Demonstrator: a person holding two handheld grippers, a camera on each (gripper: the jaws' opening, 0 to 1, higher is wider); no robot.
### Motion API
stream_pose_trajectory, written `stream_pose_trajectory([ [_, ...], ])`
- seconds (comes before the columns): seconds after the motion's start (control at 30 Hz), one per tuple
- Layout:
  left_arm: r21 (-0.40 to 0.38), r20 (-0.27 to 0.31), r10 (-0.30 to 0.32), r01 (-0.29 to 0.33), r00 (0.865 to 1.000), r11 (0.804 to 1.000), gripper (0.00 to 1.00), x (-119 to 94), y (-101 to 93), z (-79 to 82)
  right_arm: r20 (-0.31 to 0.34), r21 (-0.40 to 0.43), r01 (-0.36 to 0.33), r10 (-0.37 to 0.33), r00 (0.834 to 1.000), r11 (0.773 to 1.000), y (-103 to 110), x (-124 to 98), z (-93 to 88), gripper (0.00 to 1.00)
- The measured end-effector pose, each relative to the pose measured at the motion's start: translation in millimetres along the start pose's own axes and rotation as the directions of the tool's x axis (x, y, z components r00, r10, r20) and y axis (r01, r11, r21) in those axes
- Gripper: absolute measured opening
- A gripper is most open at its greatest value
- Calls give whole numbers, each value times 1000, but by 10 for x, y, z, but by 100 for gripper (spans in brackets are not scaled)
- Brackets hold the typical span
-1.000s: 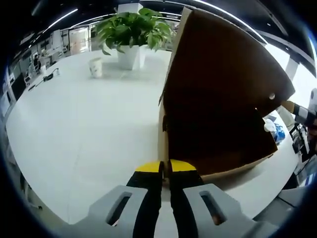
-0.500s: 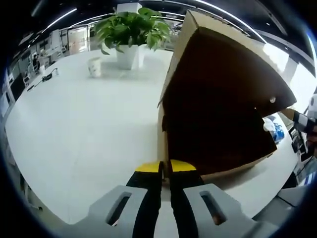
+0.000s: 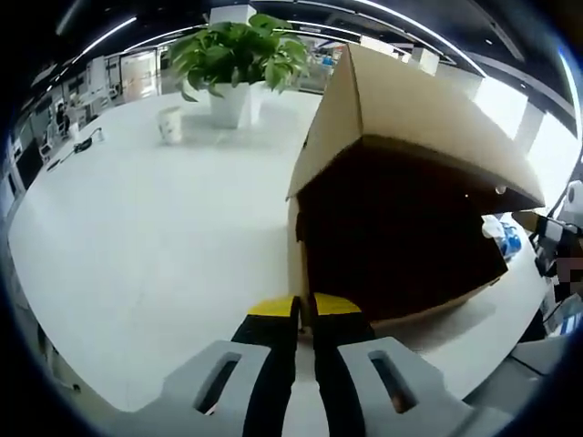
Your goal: Operate the shoe box by opening the lid, removing the specified soft item, and placing it in the target area until the item is outside and the box remains undamaged.
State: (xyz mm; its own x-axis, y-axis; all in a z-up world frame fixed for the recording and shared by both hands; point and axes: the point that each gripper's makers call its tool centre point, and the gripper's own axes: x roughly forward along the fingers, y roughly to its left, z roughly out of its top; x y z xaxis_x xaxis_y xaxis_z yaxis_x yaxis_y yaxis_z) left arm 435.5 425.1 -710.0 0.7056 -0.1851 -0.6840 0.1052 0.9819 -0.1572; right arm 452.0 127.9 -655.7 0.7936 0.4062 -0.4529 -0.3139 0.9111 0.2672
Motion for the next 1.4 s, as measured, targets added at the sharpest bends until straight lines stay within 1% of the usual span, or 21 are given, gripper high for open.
stream_pose_trajectory([
  [0.3,20,-2,-2,3,1000,1000,4,2,-4,3,-6,-12,-11,11,1000,1000,40,-15,-42,0],
  [0.37,33,-1,-6,6,1000,999,4,2,-6,8,-15,-27,-30,30,999,999,68,-28,-61,0],
  [0.53,60,8,-20,20,1000,998,5,-10,-15,33,-16,-31,-36,36,999,999,66,-47,-67,0],
  [0.6,91,26,-28,26,999,996,5,-31,-19,74,-16,-33,-40,40,999,999,65,-54,-66,0],
  [0.67,119,58,-47,40,997,992,6,-83,-50,143,-17,-33,-42,41,999,999,58,-65,-68,0],
  [0.7,135,84,-61,49,995,990,8,-102,-73,194,-16,-36,-46,46,999,998,61,-69,-71,0],
  [0.73,138,83,-61,49,995,989,10,-115,-75,198,-17,-39,-48,47,999,998,60,-71,-76,0],
  [0.83,186,103,-80,60,991,981,11,-135,-102,249,-18,-45,-51,50,999,998,55,-81,-90,2],
  [0.93,190,123,-106,81,987,978,13,-173,-139,296,-14,-53,-62,62,998,997,68,-98,-99,3],
  [1.03,211,133,-115,85,984,974,16,-190,-160,321,-15,-58,-75,74,997,996,87,-110,-113,3],
  [1.13,225,138,-125,92,983,970,16,-200,-180,322,-10,-64,-81,80,997,995,91,-121,-125,4],
  [1.27,235,139,-134,99,981,967,17,-203,-186,308,-22,-90,-94,93,995,991,110,-126,-177,5],
  [1.4,246,138,-141,104,980,964,20,-218,-196,289,-29,-132,-107,104,994,986,118,-142,-229,6],
])
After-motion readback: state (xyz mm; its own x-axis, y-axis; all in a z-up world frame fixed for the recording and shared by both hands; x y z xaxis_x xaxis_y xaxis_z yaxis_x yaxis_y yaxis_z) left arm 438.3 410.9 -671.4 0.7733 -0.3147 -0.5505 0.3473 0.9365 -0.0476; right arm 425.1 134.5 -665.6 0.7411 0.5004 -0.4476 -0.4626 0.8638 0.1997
